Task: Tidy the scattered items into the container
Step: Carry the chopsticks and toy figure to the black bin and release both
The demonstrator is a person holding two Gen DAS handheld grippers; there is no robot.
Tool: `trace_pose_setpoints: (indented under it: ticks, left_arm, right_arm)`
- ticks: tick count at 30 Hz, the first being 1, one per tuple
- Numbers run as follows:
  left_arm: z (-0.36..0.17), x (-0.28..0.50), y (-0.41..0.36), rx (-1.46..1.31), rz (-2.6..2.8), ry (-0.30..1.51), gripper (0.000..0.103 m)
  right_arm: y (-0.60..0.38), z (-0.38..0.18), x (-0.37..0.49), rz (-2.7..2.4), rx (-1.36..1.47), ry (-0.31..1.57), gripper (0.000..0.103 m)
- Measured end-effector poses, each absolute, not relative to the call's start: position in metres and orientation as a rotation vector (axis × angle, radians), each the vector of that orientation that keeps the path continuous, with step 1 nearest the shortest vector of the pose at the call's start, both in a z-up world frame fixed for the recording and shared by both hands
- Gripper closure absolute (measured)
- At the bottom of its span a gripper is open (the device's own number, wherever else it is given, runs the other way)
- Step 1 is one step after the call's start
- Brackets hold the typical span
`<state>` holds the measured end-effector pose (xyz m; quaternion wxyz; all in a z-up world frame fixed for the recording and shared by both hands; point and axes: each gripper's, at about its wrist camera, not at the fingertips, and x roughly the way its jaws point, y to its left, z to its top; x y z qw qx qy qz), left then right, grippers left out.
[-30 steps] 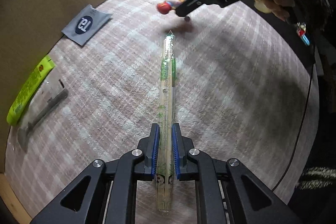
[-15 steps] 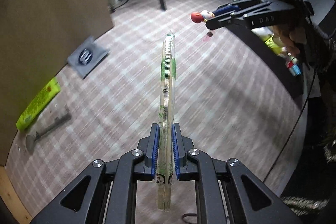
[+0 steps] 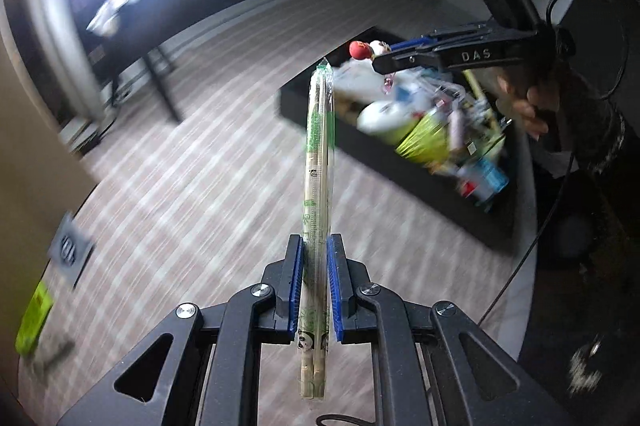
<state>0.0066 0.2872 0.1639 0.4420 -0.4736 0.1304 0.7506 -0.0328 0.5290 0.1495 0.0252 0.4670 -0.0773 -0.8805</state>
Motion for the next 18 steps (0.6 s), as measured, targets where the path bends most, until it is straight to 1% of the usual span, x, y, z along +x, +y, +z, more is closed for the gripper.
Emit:
trace_pose_setpoints:
  ticks: [8, 18]
  left_arm:
    - [0.183, 0.005, 0.384, -1.129, 1.835, 0.325, 0.092]
    - [0.188, -0.002, 0.478, -1.103, 1.828, 0.31, 0.092]
  right_arm:
    - [0.626, 0.164, 0.013, -2.868, 1.488, -0.33, 0.07]
    - [0.68, 0.155, 0.041, -2.888, 1.556, -0.358, 0.07]
